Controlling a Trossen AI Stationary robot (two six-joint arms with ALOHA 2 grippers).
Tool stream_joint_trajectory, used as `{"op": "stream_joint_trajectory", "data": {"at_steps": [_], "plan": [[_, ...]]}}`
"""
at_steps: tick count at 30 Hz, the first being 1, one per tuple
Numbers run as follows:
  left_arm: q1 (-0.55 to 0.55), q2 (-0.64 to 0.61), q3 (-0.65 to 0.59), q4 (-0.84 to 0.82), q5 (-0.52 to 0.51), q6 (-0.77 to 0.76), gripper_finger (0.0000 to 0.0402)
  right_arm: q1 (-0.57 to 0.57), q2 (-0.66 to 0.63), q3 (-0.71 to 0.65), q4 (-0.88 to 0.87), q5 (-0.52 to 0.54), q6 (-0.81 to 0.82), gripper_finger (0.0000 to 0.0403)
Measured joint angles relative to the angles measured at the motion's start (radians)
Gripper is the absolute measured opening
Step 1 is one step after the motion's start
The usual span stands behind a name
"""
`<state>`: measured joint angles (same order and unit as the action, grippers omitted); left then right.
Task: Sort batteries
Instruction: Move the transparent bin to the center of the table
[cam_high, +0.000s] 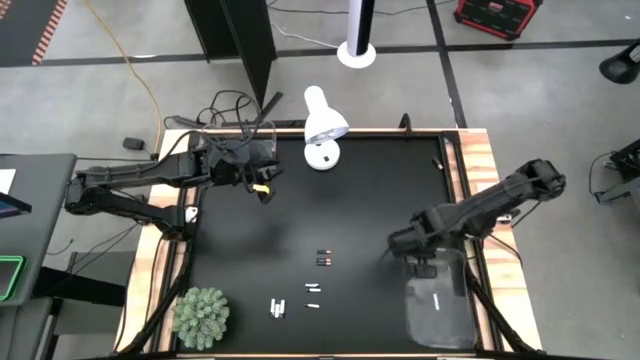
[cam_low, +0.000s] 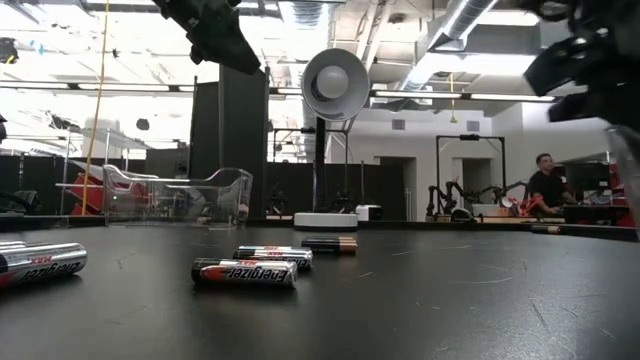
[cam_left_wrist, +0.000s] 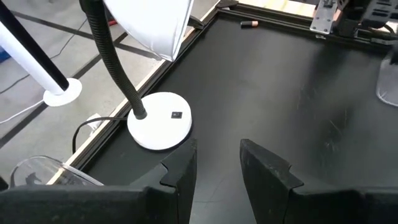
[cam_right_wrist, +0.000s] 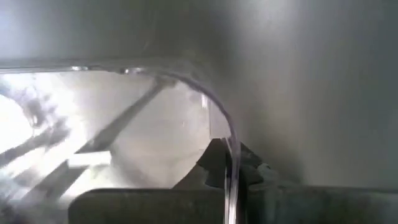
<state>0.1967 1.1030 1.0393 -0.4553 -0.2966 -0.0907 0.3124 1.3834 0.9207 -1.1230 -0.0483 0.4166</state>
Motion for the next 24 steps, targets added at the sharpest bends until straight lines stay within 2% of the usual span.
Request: {"op": "stream_joint_trajectory", "data": {"at_steps": [5,14,20,24], "plan": [[0.0,0.0,0.0,-0.001,0.0,0.001,0.0116,-0.153,0.033,0.03,0.065,0.098,-0.175,0.0009],[0.0,0.0,0.0,-0.003,0.005,0.02,0.0116,-0.428,0.132,0.134,0.162,0.172,-0.451,0.0006],[0.0,0.0,0.0,-0.005,0.006,0.031,0.0116,-0.567,0.231,0.217,0.261,0.181,-0.644,0.0005],[0.0,0.0,0.0,-0.005,0.006,0.031,0.0116,-0.628,0.314,0.298,0.287,0.18,-0.716,0.0005]]}}
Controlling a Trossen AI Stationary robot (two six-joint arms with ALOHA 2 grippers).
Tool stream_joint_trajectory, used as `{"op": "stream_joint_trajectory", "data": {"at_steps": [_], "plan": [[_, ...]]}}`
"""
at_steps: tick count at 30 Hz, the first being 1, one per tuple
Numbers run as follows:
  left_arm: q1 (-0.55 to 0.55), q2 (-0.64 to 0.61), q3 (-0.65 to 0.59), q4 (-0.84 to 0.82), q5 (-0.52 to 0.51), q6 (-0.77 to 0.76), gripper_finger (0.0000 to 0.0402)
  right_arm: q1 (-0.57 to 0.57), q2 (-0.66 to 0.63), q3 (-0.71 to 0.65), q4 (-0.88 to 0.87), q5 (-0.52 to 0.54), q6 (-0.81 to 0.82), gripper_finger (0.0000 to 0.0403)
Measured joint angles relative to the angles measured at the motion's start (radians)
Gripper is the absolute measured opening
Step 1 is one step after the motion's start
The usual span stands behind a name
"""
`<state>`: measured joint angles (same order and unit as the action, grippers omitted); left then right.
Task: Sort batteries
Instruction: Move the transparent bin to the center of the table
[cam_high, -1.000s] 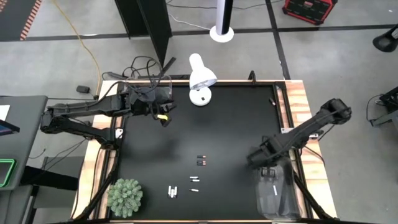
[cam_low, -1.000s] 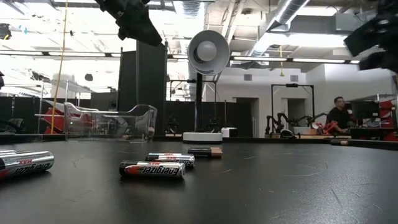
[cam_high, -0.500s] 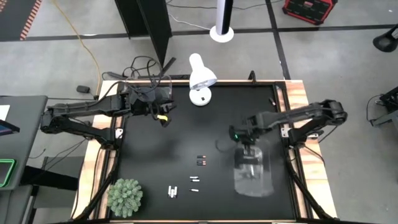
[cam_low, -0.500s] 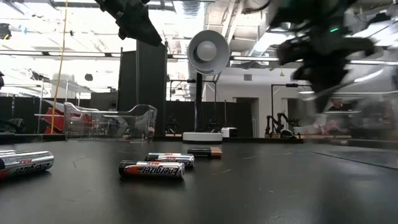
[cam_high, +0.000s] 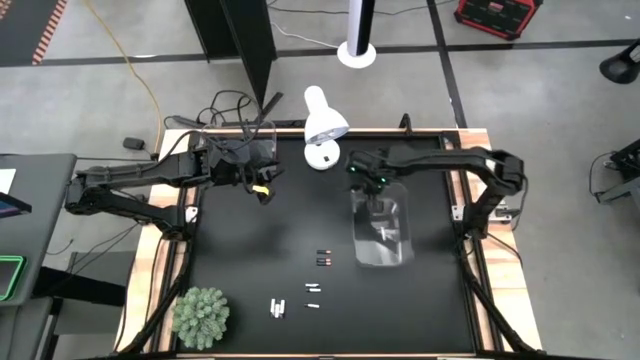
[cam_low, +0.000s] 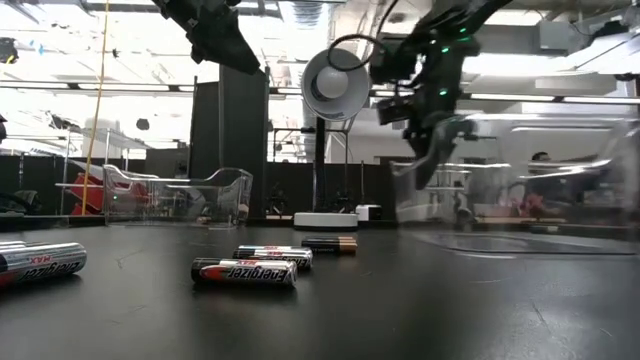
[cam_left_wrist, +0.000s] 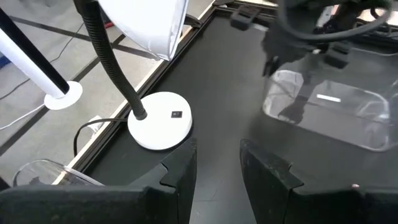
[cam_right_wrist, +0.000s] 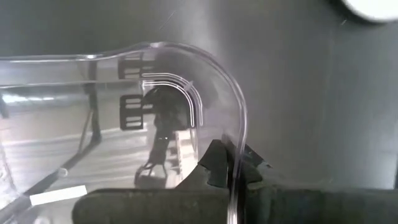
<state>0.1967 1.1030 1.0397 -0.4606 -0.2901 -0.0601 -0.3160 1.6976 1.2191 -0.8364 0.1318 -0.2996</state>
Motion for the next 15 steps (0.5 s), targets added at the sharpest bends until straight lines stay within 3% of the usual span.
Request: {"op": "stream_joint_trajectory", "data": {"at_steps": [9,15], "plan": [[0.0,0.0,0.0,-0.01,0.0,0.0,0.0116,-0.034,0.122,0.151,-0.028,-0.002,-0.053,0.001],[0.0,0.0,0.0,-0.021,0.001,0.001,0.0116,-0.022,0.096,0.15,-0.054,0.009,-0.032,0.0084]]}}
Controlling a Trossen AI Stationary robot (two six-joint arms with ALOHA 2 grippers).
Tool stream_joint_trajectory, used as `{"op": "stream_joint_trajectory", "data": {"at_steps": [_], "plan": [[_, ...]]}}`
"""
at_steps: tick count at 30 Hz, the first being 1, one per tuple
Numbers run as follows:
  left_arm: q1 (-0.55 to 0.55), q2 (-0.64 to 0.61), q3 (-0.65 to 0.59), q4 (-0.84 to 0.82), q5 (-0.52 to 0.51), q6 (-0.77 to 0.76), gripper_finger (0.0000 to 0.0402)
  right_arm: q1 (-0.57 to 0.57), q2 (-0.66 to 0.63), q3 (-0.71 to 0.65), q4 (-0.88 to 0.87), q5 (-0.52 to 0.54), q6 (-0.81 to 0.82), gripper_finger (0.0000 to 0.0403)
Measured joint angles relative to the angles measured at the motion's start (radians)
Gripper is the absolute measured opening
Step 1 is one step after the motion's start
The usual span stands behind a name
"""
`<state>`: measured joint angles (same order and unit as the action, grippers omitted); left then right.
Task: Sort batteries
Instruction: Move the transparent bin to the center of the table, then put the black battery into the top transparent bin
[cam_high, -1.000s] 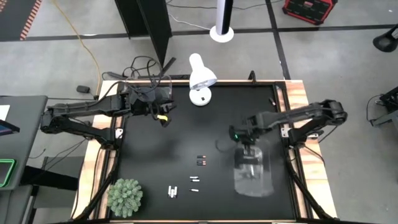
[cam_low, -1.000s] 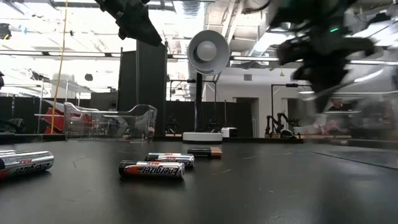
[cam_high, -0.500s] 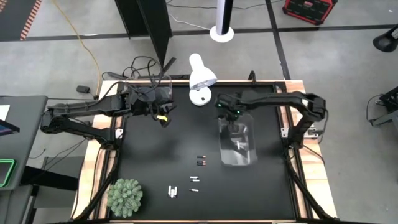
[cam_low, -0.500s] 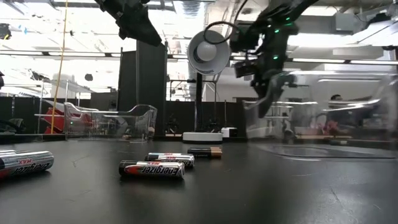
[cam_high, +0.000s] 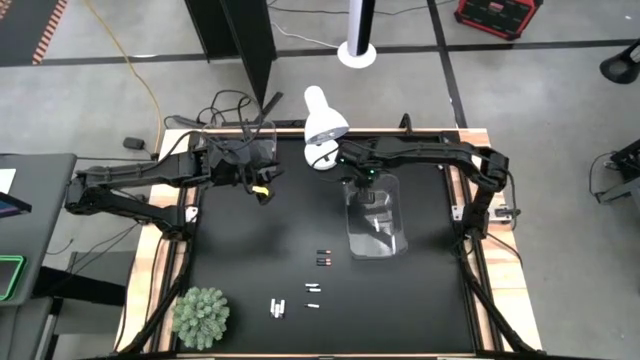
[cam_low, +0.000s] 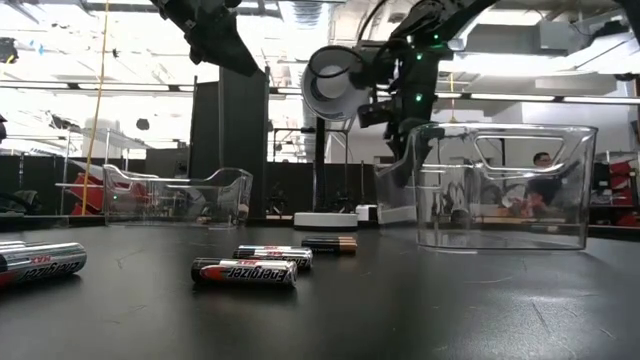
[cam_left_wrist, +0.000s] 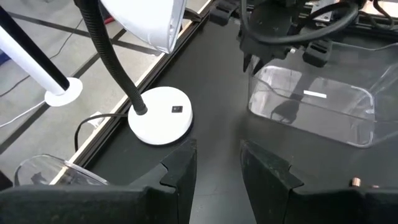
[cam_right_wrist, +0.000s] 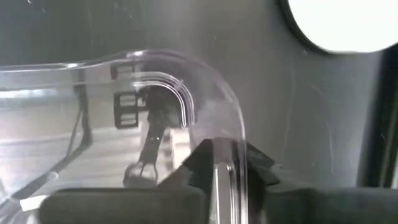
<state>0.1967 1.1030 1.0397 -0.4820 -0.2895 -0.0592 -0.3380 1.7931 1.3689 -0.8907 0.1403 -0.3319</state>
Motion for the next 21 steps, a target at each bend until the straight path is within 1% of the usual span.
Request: {"op": "stream_joint_trajectory", "data": {"at_steps": [5,7,9,11,14,17,21], "plan": [[0.0,0.0,0.0,0.0,0.0,0.003,0.0116,0.018,-0.073,0.0,-0.02,0.0,0.02,0.0173],[0.0,0.0,0.0,0.001,0.0,0.003,0.0116,0.024,-0.11,0.0,-0.025,-0.001,0.02,0.02],[0.0,0.0,0.0,0.001,0.0,0.002,0.0116,0.024,-0.151,0.0,-0.037,-0.009,0.033,0.022],[0.0,0.0,0.0,0.001,0.0,-0.002,0.0116,0.022,-0.197,0.0,-0.085,-0.01,0.054,0.0229],[0.0,0.0,0.0,0.0,0.0,-0.004,0.0116,-0.011,-0.266,-0.001,-0.188,0.016,0.126,0.0229],[0.0,0.0,0.0,0.001,0.0,-0.005,0.0116,-0.074,-0.348,-0.035,-0.202,0.022,0.238,0.0219],[-0.001,0.0,0.0,0.007,0.0,0.002,0.0116,-0.175,-0.444,-0.125,-0.213,0.023,0.41,0.0209]]}}
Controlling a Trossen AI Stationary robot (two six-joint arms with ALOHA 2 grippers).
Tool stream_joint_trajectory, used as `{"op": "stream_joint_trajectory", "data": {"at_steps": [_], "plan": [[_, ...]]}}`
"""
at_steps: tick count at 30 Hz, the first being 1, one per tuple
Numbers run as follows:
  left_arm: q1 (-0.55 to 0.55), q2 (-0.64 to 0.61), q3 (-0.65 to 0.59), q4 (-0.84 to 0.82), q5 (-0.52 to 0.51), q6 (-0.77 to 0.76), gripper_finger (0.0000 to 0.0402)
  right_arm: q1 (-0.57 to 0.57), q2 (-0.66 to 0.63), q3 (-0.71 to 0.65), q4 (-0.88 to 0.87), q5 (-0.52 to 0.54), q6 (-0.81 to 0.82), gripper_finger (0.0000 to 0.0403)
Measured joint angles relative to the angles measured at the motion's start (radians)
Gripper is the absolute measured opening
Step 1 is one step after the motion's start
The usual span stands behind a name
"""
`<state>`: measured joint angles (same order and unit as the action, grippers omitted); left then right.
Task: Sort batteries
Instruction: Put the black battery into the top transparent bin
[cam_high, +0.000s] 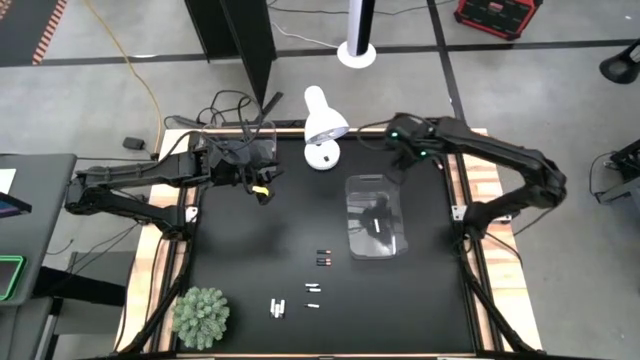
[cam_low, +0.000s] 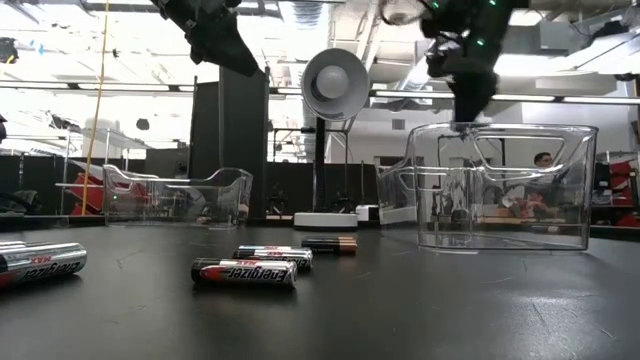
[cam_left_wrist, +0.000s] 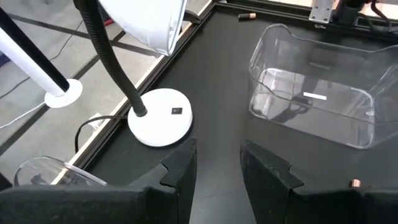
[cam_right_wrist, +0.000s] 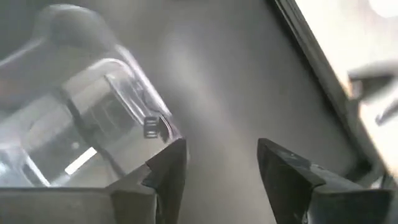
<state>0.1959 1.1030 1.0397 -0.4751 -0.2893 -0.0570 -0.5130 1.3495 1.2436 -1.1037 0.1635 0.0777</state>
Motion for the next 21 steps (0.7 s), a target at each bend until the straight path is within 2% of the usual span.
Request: {"op": "stream_joint_trajectory", "data": {"at_steps": [5,10,16,21], "plan": [[0.0,0.0,0.0,0.003,0.0,0.008,0.0116,-0.141,-0.055,-0.152,-0.01,0.0,0.198,0.0208],[0.0,0.0,0.0,0.01,0.0,0.016,0.0116,-0.269,-0.033,-0.272,-0.004,0.07,0.324,0.0208],[0.0,0.0,0.0,0.021,0.0,0.035,0.0116,-0.374,0.057,-0.3,0.069,0.104,0.368,0.0199],[0.0,0.0,0.0,0.02,0.0,0.045,0.0116,-0.393,0.166,-0.269,0.098,0.118,0.392,0.0163]]}}
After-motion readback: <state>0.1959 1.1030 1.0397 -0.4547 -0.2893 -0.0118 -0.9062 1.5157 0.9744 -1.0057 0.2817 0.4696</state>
